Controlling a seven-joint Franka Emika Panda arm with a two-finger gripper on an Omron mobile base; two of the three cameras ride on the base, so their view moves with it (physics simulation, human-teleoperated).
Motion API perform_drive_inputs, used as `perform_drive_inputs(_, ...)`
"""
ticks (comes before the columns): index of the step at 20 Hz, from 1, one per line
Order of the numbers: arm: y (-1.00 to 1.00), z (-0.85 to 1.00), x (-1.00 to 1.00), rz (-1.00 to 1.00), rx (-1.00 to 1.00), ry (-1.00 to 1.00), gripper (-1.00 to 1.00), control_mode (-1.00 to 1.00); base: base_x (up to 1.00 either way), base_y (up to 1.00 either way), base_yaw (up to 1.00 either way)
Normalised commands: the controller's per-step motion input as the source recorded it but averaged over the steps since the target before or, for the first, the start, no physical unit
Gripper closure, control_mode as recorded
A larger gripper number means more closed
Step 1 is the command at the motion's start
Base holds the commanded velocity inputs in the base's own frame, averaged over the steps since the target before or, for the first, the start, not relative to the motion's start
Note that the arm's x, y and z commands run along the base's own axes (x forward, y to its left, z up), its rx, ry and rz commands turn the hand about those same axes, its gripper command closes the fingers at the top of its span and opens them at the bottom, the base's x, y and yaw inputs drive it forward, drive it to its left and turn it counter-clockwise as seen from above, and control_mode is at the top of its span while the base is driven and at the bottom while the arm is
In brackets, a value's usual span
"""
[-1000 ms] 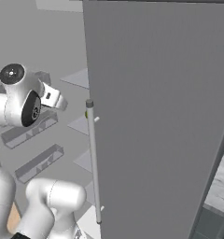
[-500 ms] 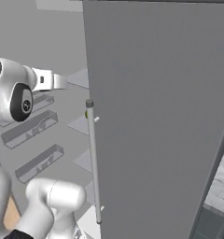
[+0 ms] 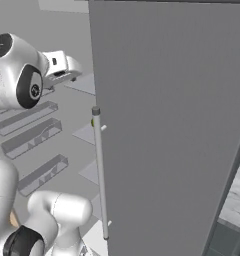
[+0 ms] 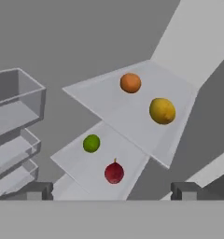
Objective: Take the tangerine and lemon from the highest rack and move them to the second highest rack where the pear and lime are located, to maximize freezer space. Close the freezer door after rearranging.
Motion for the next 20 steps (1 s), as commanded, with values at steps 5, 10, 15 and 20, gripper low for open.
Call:
perform_drive_inputs(5, -0.24, -0.01, 0.16, 0.00, -0.21, 0.02, -1.00, -1.00, 0.00, 0.00, 0.00)
perform_drive_inputs(10, -0.07, -0.02, 0.16, 0.00, -0.02, 0.11, -1.00, -1.00, 0.00, 0.00, 0.00)
perform_drive_inputs(15, -0.03, -0.08, 0.32, 0.00, -0.14, 0.15, -1.00, -1.00, 0.00, 0.00, 0.00)
perform_drive_inputs(20, -0.16, -0.03, 0.28, 0.02, -0.10, 0.06, -1.00, -1.00, 0.00, 0.00, 0.00)
